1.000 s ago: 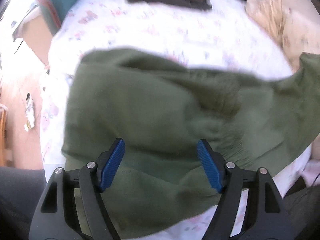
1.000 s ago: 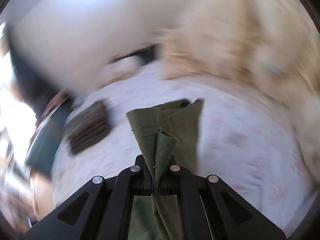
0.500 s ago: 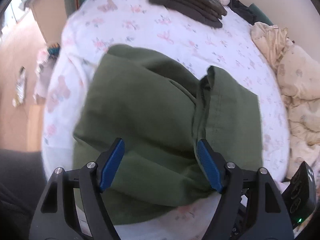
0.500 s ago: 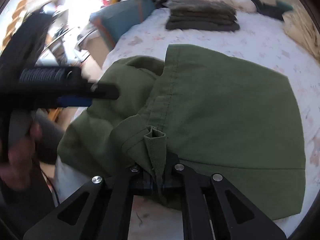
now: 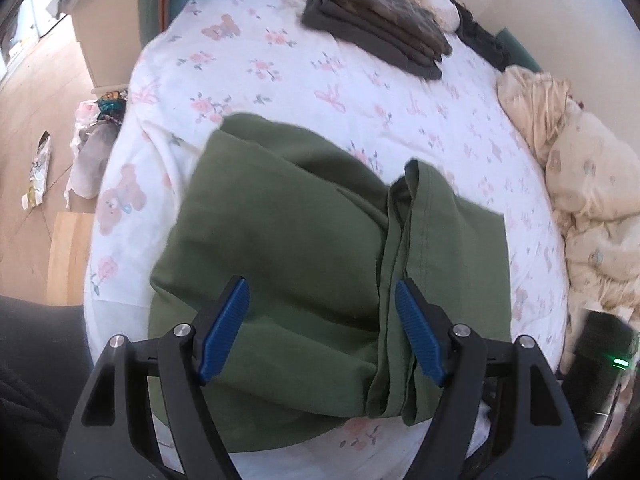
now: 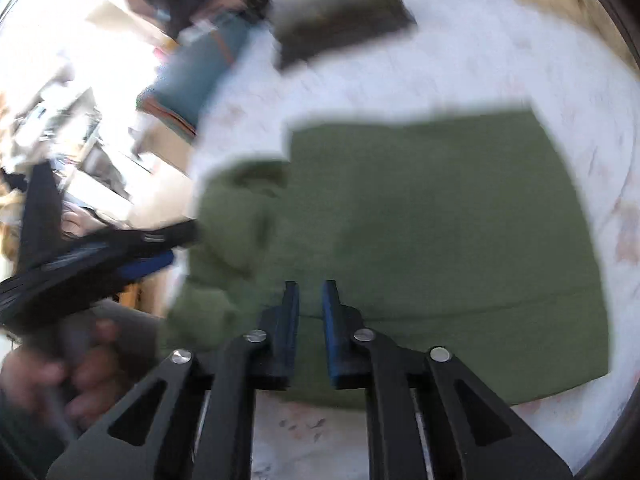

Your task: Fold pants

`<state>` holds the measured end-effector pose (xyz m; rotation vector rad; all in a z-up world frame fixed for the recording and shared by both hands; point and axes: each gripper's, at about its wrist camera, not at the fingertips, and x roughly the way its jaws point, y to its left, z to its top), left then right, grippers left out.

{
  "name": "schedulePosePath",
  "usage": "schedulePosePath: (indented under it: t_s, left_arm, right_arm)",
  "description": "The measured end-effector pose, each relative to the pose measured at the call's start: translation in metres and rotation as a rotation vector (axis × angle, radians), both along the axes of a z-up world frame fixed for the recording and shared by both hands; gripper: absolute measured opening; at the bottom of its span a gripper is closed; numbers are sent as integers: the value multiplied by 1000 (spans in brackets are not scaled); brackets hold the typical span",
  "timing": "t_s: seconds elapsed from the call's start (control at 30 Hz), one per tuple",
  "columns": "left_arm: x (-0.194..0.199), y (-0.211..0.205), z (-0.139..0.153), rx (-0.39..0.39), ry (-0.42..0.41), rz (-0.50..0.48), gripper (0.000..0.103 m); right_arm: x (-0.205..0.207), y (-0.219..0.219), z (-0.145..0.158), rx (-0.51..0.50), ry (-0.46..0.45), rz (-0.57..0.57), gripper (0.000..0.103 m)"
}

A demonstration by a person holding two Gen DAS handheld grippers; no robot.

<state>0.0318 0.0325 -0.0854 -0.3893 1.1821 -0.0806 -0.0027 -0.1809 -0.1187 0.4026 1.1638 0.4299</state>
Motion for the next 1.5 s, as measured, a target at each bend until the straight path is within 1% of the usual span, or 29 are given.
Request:
schedulePosePath:
  t_s: [0.03, 0.07, 0.1, 0.13, 0.23, 0.27, 0.33, 0.37, 0.4, 0.43, 0.47, 0.5, 0.53, 0.6, 0.63, 0.7, 0.77, 0.83, 0.87, 0.93, 0.97, 1.0, 1.07, 1.13, 1.17, 1.23, 1.27, 1.4, 1.5]
  left_arm:
    - [0, -2, -2, 4, 6, -11, 72]
    - [-1, -7, -6, 15, 17, -32, 72]
    - [-2, -10, -8, 23, 22, -46, 72]
    - [-3, -15, -12, 34, 30, -68, 72]
    - [-5, -25, -17, 54, 43, -113, 72]
    - [-6, -27, -17, 66, 42, -119, 72]
    - [-6, -29, -18, 76, 40, -120, 72]
    - [-5, -30, -17, 71, 40, -117, 72]
    - [-5, -31, -16, 65, 39, -115, 72]
    - [-4, -33, -15, 61, 37, -115, 72]
    - [-4, -34, -15, 60, 34, -118, 72]
    - [-3, -38, -14, 61, 31, -122, 72]
    - [-2, -40, -14, 64, 29, -126, 72]
    - [-1, -45, -12, 73, 16, -130, 72]
    - [0, -47, -12, 78, 11, -132, 72]
    - [2, -49, -12, 93, 3, -136, 72]
    - [4, -51, -14, 106, 5, -136, 72]
    - [6, -50, -17, 111, 14, -132, 72]
    - [7, -49, -18, 114, 17, -126, 72]
    - [8, -47, -18, 122, 13, -118, 72]
    - [8, -45, -16, 126, 5, -112, 72]
    - [8, -43, -14, 130, -2, -108, 72]
    - [6, -38, -8, 145, -6, -101, 72]
    - [4, -33, -4, 140, 4, -105, 72]
    - [4, -30, 0, 127, 14, -112, 72]
    - [7, -26, 6, 122, 24, -116, 72]
    - [10, -24, 13, 128, 22, -113, 72]
    - [26, -25, 36, 137, 0, -123, 72]
    - [40, -28, 55, 136, -27, -122, 72]
  right_arm:
    - [3, 11, -18, -2, 51, 26, 12]
    - [4, 21, -30, -17, 79, 49, 11]
    - [5, 28, -39, -39, 93, 63, 10]
    - [5, 32, -43, -37, 88, 51, 10]
    - [4, 24, -42, 42, 113, -3, 10]
    - [2, 20, -38, 67, 115, -12, 14]
    - [-2, 4, -22, 92, 90, -45, 17]
    - [-5, -8, -10, 92, 65, -78, 26]
    - [-8, -22, -2, 98, 47, -124, 54]
    - [-12, -45, 5, 115, 35, -201, 68]
    - [-15, -63, 10, 120, 22, -267, 77]
    - [-19, -87, 13, 89, 8, -353, 77]
    - [-22, -103, 12, 51, 4, -411, 77]
    - [-27, -136, 5, -3, 33, -542, 77]
    - [-34, -157, -6, 7, 78, -649, 77]
    - [-45, -183, -32, 33, 184, -783, 77]
    - [-57, -197, -54, 64, 273, -868, 77]
    - [-68, -205, -76, 224, 328, -910, 77]
    - [-67, -203, -77, 232, 325, -906, 77]
    - [-59, -196, -73, 229, 294, -848, 70]
    - [-57, -196, -74, 231, 294, -823, 61]
    - [-54, -194, -74, 229, 296, -801, 57]
    - [-47, -190, -74, 181, 308, -781, 54]
    - [-48, -190, -78, 216, 318, -796, 54]
    - [-45, -188, -78, 212, 325, -787, 49]
    - [-43, -181, -75, 207, 314, -745, 34]
    - [-44, -180, -75, 198, 303, -728, 17]
    - [-39, -169, -51, 105, 210, -683, 10]
    - [-47, -166, -19, 93, 80, -668, 6]
